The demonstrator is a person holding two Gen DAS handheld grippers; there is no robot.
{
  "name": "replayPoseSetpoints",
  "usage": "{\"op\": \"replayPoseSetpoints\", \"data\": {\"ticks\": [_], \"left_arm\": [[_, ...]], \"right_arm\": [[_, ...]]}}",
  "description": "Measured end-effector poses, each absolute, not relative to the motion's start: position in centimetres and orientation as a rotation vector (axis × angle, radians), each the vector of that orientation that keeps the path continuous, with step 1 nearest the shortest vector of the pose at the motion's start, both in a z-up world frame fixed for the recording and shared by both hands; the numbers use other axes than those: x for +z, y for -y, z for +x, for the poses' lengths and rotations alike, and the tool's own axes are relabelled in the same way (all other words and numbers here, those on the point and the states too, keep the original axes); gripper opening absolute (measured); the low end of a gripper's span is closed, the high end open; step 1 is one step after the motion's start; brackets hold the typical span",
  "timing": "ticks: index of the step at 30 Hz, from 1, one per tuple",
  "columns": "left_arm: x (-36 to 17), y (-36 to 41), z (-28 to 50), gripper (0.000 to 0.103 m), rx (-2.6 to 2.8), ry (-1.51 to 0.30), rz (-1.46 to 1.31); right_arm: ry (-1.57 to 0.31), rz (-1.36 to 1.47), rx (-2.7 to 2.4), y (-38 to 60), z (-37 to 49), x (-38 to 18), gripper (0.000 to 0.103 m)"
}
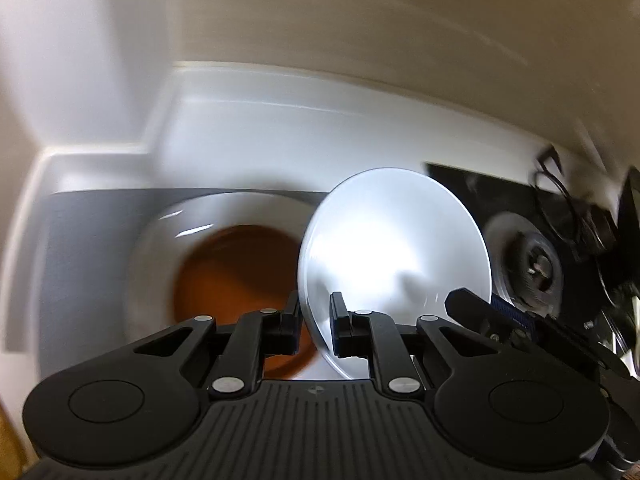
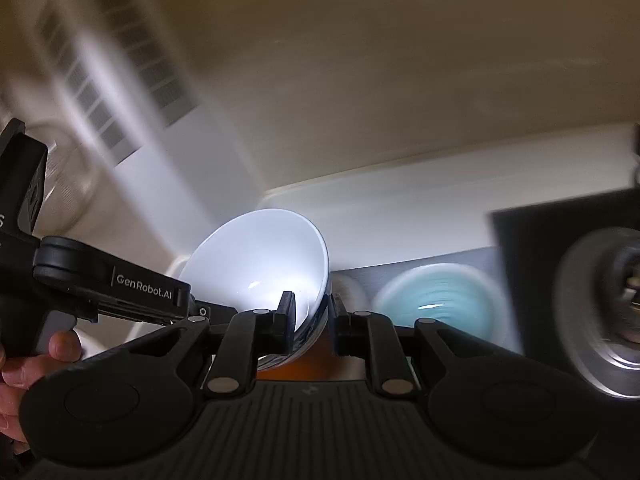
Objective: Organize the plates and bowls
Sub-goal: 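Grasp the rim of the plain white bowl with both grippers and lift it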
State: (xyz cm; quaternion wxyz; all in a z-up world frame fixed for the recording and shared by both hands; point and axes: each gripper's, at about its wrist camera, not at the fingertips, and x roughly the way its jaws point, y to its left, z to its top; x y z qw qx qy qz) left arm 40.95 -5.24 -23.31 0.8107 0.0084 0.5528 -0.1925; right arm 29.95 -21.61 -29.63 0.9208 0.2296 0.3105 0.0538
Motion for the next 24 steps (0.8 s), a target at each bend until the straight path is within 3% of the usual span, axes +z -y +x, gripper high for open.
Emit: {"op": "replayPoseSetpoints", "data": {"ticks": [8,24], "left_arm": [[-26.2,12.3,41.5,0.015,-0.482,-1.276,0.137],[-29.7,14.0,43.5,0.017,-0.494,-1.390,0.148]], "right_arm": [[-0.652,0.521,0.026,27.1,29.8,-32.4,0.017],[-0.710,0.541,-0.017,28.5,31.3,-36.7,0.013]]}}
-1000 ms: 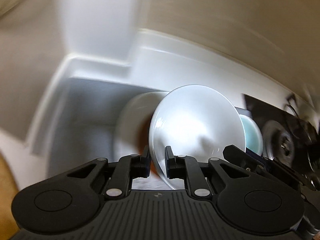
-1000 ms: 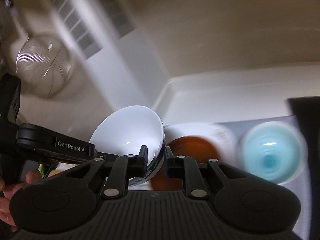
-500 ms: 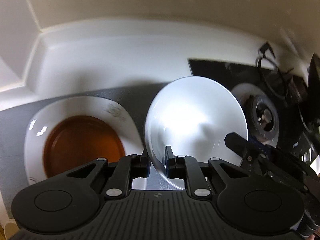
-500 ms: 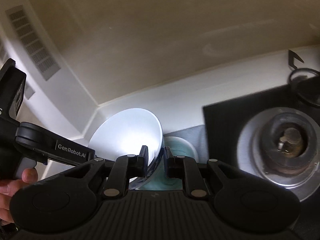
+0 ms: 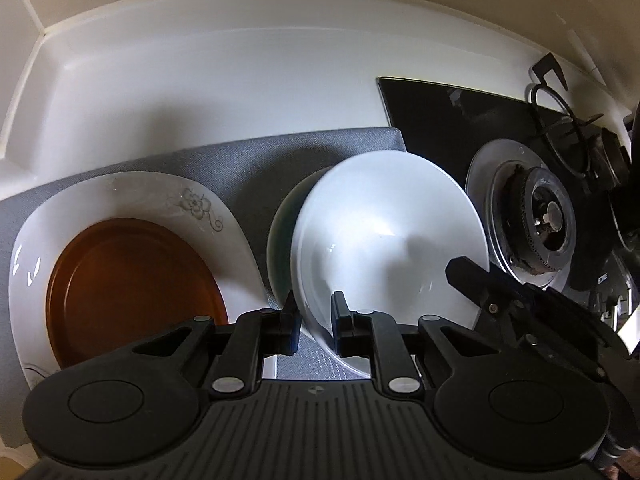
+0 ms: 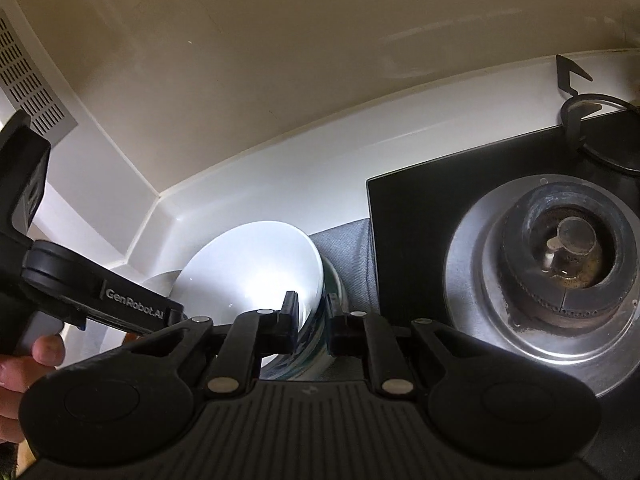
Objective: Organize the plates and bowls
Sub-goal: 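Grasp the rim of the plain white bowl with both grippers and lift it, then carry the white bowl with both grippers onto the blue-rimmed bowl stack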
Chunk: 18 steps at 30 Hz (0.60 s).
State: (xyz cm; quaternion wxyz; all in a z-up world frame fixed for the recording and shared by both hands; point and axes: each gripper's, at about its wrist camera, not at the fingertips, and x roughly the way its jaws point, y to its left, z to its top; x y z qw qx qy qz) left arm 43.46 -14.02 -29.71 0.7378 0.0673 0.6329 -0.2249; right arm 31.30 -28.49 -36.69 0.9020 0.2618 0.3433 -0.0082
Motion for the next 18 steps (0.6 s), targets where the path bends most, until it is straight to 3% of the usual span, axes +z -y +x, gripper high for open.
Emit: {"op": "replayPoseSetpoints", "data": {"ticks": [6,18], "left_arm": [[-29.4,13.0,43.8,0.018,-0.501,-1.427,0.085],[-28.7,11.6,43.8,0.018,-0.500,-1.418,0.076]], "right_arm": [[-0.719,0.544,-0.020,28.5,31.7,-37.4,0.008],[-0.715,0.537,-0.046,28.3,32.0,-38.1,0.012]]}}
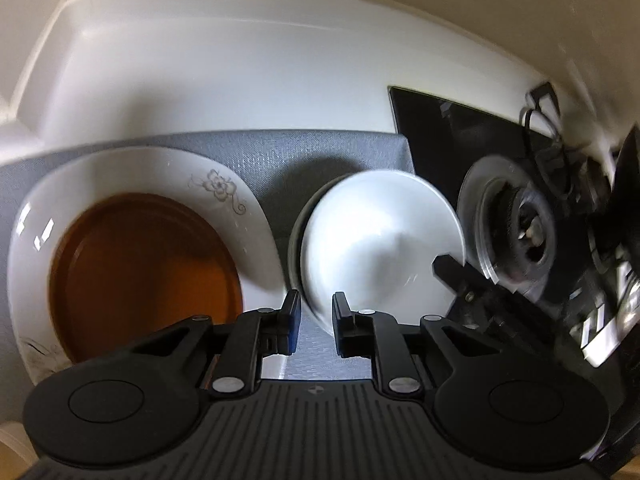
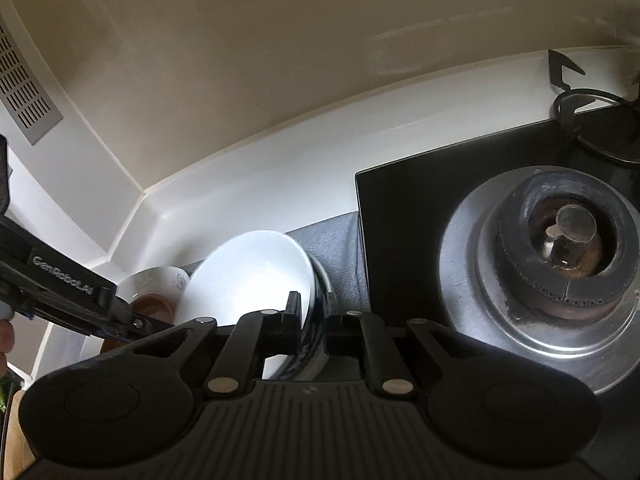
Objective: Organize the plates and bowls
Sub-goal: 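Carry the white bowl with both grippers onto the blue-rimmed bowl stack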
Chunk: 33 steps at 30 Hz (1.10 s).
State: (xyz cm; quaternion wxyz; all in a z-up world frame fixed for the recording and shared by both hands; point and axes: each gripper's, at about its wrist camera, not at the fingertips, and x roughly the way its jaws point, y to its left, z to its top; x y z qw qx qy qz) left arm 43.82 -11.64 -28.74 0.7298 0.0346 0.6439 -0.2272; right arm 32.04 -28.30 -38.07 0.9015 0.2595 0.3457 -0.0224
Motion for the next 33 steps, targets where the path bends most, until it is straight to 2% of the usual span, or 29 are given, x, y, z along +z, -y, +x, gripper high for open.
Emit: {"op": "replayPoseSetpoints", "data": {"ticks": [12,14,18,21,23,25,29,31,33], "left_arm": [[-29.4,13.9,44.3,0.018,-0.496,-1.296,0.220],[-29.6,14.1,44.5,0.019,-0.500,-1.292,0.222],[-30.4,15.3,44.3,0.020,-0.514,-1.270,0.311],[-30.6,15.9,43.9,0.020,-0.508,-1.256,0.362],[-30.6,16.0,43.5,0.020,-0.512,-1.275,0.369],[-30.5,15.9,42.5,0.020,-0.545,-1.294,0.373],[-30.8,15.7,40.2,0.020,-0.590,-1.284,0.391],[-31.1,16.1,39.8,0.023,-0.582,-1.263,0.412],[-31.7,16.4,40.0,0.024,-0.562,-1.281,0.412]], "right_arm": [[-0.703,0.642,-0.046,29.2,30.0,-37.8,0.016],[-0.703,0.669,-0.043,29.3,29.8,-38.0,0.020],[-0.728,0.711,-0.017,29.2,30.2,-39.0,0.037],[-0.750,0.771,-0.014,29.3,30.9,-39.9,0.043],[-0.767,0.721,-0.030,29.0,30.9,-39.6,0.040],[-0.793,0.661,-0.051,28.8,30.5,-39.0,0.033],[-0.813,0.720,-0.069,29.8,28.7,-39.0,0.032],[-0.829,0.734,-0.064,29.9,28.7,-39.4,0.032],[-0.858,0.735,-0.057,29.6,29.1,-40.2,0.037]]}}
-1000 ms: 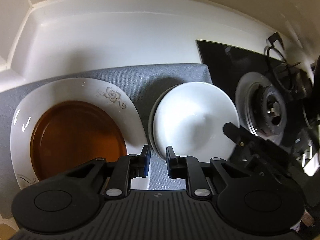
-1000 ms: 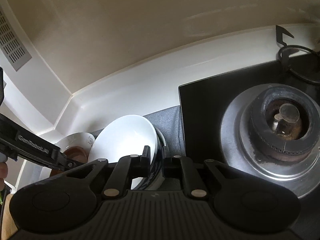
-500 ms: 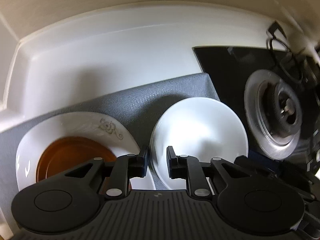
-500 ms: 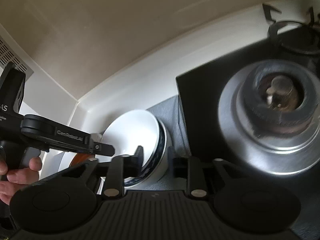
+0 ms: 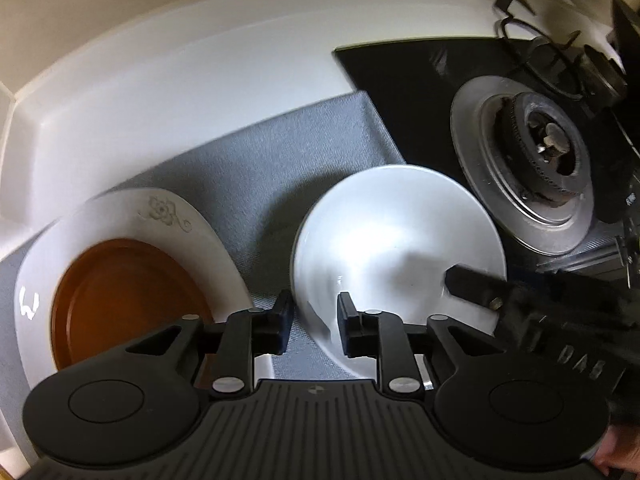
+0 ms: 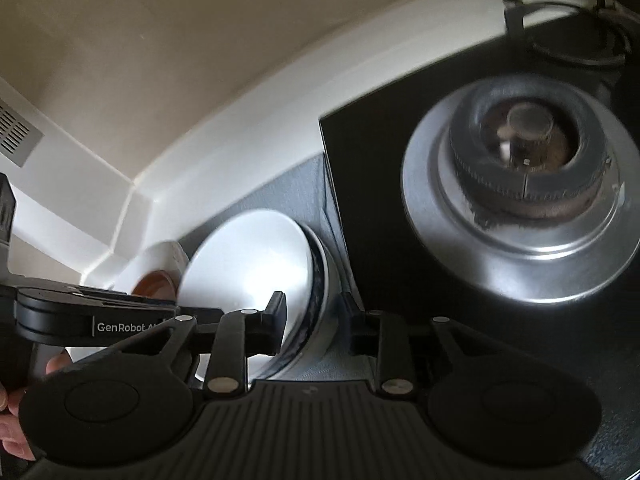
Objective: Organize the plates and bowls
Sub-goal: 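Carry the white bowl with both grippers onto the blue-rimmed bowl stack, then grip the whole bowl stack from both sides with both grippers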
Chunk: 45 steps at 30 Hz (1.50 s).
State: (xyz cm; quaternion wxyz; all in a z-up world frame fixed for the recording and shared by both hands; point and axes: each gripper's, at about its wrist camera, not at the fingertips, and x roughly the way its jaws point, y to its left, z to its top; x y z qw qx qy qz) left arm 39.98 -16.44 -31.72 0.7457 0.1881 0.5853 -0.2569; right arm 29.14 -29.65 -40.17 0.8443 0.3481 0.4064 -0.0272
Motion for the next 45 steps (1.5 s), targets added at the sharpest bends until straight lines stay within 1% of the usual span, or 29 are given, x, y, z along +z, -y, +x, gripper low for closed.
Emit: {"op": "replayPoseSetpoints", "data": {"ticks": [1,3,7,11,17,23,27,32,37,45], "left_arm": [[-32.1,16.6,40.0,0.024,-0.551,-1.286,0.417],[-32.4,17.0,39.6,0.027,-0.533,-1.267,0.444],[-32.0,16.9,38.9,0.025,-0.529,-1.279,0.442],[-31.6,16.0,38.4,0.025,-0.529,-1.307,0.390],[-28.5,14.5,37.0,0.025,-0.513,-1.268,0.382],[-24.4,11.0,36.1,0.025,-0.461,-1.236,0.305],[-22.3,7.3,35.7,0.025,-0.401,-1.215,0.250],[-20.4,0.8,35.1,0.025,-0.315,-1.226,0.166],[-19.6,-6.9,33.7,0.025,-0.180,-1.279,0.093],[-18.3,-17.3,31.7,0.025,0.022,-1.306,-0.032]], "right_arm": [[-0.863,0.732,-0.059,29.5,29.3,-40.5,0.038],[-0.856,0.705,-0.068,28.9,29.4,-40.7,0.038],[-0.857,0.700,-0.098,28.8,29.4,-40.7,0.032],[-0.844,0.742,-0.099,29.0,28.3,-40.0,0.031],[-0.824,0.717,-0.088,27.3,27.0,-37.1,0.031],[-0.775,0.724,-0.037,25.2,26.7,-33.9,0.031],[-0.770,0.662,0.021,22.0,27.4,-31.5,0.031],[-0.781,0.637,0.139,17.3,28.9,-29.8,0.032],[-0.833,0.620,0.303,11.3,30.5,-29.2,0.032],[-0.909,0.529,0.508,1.5,31.5,-28.4,0.032]]}}
